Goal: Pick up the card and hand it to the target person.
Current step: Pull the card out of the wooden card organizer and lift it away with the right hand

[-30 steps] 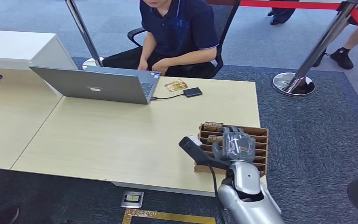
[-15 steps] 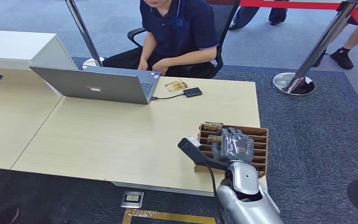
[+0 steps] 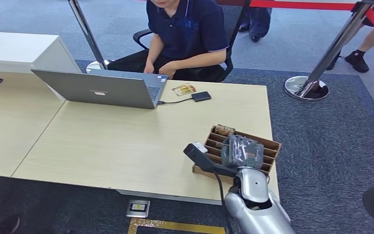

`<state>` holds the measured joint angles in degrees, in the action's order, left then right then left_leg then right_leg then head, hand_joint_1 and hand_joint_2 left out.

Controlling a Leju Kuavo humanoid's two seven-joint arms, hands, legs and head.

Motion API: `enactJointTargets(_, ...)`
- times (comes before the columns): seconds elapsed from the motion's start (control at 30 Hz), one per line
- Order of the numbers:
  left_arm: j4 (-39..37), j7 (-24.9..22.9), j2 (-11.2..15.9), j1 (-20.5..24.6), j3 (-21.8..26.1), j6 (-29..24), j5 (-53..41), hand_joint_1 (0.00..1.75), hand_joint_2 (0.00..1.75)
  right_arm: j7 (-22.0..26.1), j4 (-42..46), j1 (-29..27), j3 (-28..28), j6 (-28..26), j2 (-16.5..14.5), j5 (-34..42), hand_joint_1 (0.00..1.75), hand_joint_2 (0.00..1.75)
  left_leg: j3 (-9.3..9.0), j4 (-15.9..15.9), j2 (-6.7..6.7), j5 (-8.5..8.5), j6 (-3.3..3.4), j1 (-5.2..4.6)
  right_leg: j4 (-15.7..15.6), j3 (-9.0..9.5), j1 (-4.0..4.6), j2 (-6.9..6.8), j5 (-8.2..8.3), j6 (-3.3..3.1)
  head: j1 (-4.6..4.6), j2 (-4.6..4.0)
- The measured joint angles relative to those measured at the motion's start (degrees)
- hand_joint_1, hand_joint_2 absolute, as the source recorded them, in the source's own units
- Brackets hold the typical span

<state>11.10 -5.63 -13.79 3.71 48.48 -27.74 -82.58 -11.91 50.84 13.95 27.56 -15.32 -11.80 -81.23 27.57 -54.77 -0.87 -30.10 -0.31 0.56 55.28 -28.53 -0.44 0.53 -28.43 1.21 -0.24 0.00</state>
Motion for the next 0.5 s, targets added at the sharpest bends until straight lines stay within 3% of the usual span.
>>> enactJointTargets(0.5,0.00,0.05,0.01,0.00,0.02,-0.04,0.31,0.00,0.00,0.72,0.17,0.12,-0.05,-0.95,-0.11,-0.04,1.42,1.75,0.00,0.00,0.00,0.01,0.00,0.00,0.00,0.00,0.00,0.00,0.01,-0.02,-0.01,0.00)
